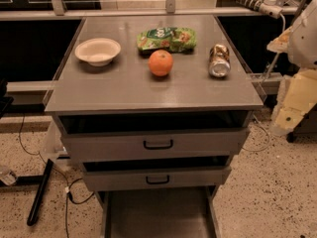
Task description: Place orange into bottom drawer
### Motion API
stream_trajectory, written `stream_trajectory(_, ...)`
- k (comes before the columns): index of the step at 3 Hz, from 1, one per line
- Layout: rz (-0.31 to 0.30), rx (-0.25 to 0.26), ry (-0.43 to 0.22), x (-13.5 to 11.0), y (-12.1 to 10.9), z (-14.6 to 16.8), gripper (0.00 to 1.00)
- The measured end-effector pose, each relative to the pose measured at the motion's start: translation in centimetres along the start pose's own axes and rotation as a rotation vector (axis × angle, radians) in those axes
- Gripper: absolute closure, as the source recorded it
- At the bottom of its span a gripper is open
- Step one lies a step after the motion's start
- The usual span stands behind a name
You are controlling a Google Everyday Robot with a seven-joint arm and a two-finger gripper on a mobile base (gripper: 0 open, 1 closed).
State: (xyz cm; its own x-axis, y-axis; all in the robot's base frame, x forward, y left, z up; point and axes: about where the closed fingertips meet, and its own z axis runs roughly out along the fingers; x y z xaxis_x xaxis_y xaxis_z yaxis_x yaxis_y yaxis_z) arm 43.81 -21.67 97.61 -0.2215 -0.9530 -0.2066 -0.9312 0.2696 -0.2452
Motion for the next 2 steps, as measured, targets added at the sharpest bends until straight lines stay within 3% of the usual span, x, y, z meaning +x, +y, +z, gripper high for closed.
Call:
stream_trajectory(1, -0.004, 0.012, -0.005, -0.3, -0.3, 0.0, 0.00)
stream_trajectory(2, -0.045, 0.046, -0.036, -2.2, -2.0, 0.7, 0.00)
